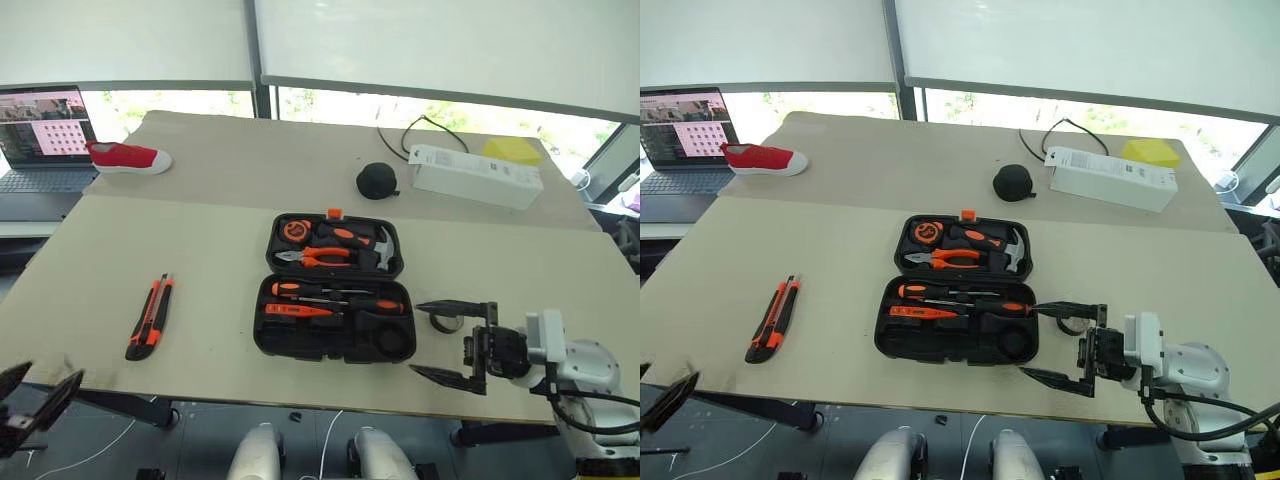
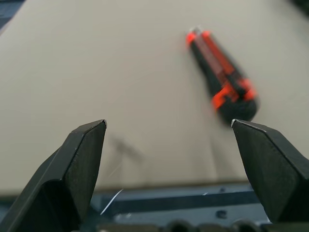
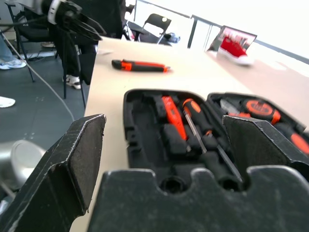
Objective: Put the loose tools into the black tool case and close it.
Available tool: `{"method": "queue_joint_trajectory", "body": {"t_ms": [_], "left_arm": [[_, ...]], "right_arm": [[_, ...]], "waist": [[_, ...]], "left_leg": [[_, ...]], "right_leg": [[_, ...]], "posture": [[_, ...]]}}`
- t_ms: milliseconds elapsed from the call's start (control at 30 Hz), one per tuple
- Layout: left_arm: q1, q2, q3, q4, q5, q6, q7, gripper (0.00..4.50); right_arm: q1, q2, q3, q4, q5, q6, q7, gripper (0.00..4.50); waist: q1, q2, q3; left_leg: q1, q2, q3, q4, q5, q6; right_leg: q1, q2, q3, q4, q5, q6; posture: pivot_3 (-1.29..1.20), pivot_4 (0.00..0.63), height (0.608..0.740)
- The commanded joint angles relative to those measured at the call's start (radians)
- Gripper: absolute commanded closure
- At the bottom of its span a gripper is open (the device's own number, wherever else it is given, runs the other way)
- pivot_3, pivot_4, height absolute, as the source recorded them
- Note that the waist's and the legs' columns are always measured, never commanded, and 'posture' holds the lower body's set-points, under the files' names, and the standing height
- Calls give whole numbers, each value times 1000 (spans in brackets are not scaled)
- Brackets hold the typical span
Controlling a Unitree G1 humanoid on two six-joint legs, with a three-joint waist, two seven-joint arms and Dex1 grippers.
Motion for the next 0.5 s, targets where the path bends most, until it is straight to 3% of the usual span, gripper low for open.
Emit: {"method": "queue_joint_trajectory", "body": {"t_ms": [33, 167, 300, 467, 500], "left_arm": [[-127, 60, -114, -131, -16, 220, 221, 41], [-297, 35, -205, -147, -14, 419, 450, 41], [-385, 21, -306, -158, 23, 535, 556, 41], [-403, 17, -359, -145, 51, 571, 573, 41], [-406, 18, -367, -139, 55, 583, 574, 277]], "right_arm": [[-49, 16, 26, -53, 23, 29, -40, 0], [-66, 27, 49, -70, 19, 48, -70, 0], [-60, 26, 58, -83, 18, 52, -84, 0], [-44, 22, 53, -89, 18, 50, -88, 0], [-40, 20, 50, -88, 18, 48, -87, 0]], "waist": [[-1, 0, 0], [-12, 0, 0], [-25, 0, 0], [-22, 0, 0], [-21, 0, 0]], "left_leg": [[0, 0, 0, 0, 0, 1], [1, 0, -1, 0, 1, 1], [0, -1, -1, -2, 0, 0], [0, -1, -2, -6, 0, 0], [0, -2, -2, -6, 0, 0]], "right_leg": [[0, 1, 0, 0, 1, 2], [0, 3, 0, 1, 2, 3], [-1, 3, 1, 2, 2, 3], [-2, 3, 1, 1, 2, 2], [-1, 3, 1, 1, 2, 2]], "posture": [[0, 150, 740], [0, 150, 740], [0, 150, 740], [0, 150, 740], [0, 150, 740]]}}
